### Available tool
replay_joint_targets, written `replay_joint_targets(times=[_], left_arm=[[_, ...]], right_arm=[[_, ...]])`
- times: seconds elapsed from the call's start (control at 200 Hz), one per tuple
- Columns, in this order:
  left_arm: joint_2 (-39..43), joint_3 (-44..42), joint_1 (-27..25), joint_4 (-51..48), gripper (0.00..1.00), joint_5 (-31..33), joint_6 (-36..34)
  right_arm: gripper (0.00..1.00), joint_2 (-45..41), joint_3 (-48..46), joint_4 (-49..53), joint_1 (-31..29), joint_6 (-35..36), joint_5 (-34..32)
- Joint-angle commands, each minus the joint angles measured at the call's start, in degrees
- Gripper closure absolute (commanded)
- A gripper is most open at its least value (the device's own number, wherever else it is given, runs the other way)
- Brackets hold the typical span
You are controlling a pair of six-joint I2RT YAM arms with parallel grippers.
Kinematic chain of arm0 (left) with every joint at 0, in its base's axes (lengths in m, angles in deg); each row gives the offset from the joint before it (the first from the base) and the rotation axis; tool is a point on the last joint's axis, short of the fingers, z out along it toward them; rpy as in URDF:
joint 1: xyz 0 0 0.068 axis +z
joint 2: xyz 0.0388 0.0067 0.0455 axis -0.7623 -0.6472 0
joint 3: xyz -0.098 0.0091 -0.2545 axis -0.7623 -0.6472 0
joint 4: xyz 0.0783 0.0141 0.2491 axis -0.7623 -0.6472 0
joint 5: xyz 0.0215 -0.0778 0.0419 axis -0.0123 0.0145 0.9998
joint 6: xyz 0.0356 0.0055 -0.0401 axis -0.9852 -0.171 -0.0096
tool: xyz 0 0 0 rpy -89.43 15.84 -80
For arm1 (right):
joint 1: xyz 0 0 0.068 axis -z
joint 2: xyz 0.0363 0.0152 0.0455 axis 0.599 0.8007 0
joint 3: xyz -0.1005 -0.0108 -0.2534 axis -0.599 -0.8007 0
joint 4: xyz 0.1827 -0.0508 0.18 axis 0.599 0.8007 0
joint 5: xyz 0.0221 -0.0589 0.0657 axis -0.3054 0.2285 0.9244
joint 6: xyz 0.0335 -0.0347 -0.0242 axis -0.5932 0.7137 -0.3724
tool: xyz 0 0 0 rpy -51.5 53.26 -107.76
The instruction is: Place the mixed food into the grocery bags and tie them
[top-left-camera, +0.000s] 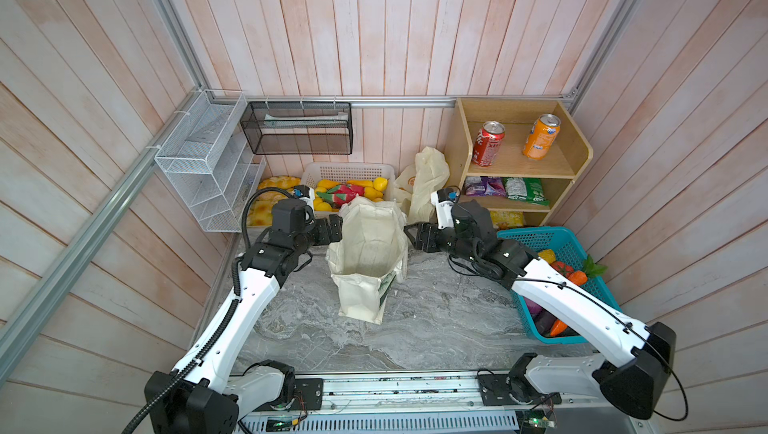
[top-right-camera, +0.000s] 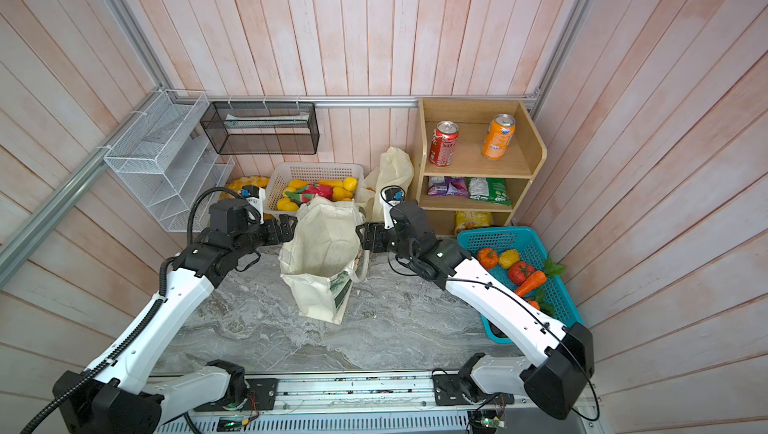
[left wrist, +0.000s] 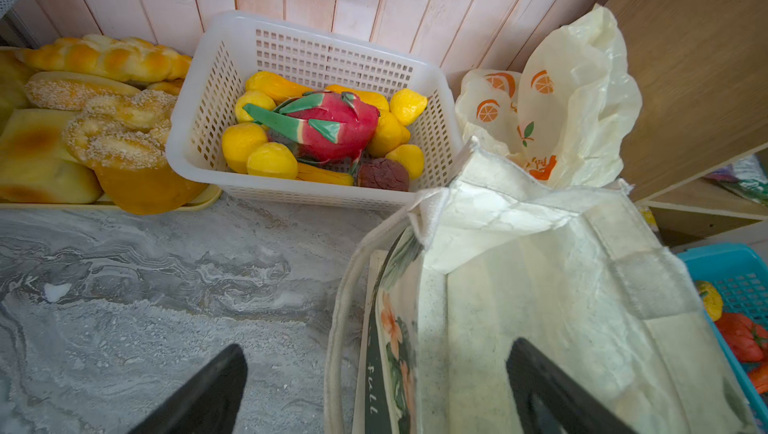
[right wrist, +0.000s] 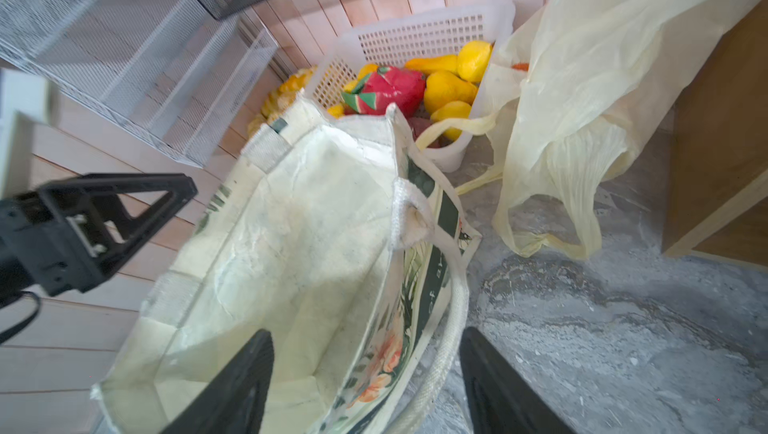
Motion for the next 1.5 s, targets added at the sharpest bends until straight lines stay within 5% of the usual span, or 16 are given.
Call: replay_joint_targets(times=[0.0,0.32,0.665,0.885,1.21,1.495], left_arm=[[-0.7,1.4,-0.1,-1.5,0.00,-1.0,-0.9],[-2.4,1.0,-1.0,-0.8,0.03,-5.4,-0.5],[-2.8,0.5,-1.2,-0.8,0.21,-7.0,-0.2],[-3.1,0.3,-1.3,-0.8,0.25,-7.3,-0.2],[-3.8,0.1,-1.3,-0.1,0.39,-8.0,-0.7],[-4.0,-1.1,-1.2,0.8,0.59,-8.9,-0.2]], right_arm=[[0.28,1.6,1.9,5.1,-0.9,1.7,-4.3],[0.30,1.9,-0.4,2.3,-1.2,1.3,-3.2],[0.30,2.8,-0.4,0.9,-1.2,1.0,-0.3],[0.30,2.1,-1.0,0.8,-1.2,0.3,0.1],[0.25,0.0,-1.2,1.5,-1.1,-0.5,0.7],[0.10,-2.3,-0.9,1.8,-1.0,-0.6,0.7]])
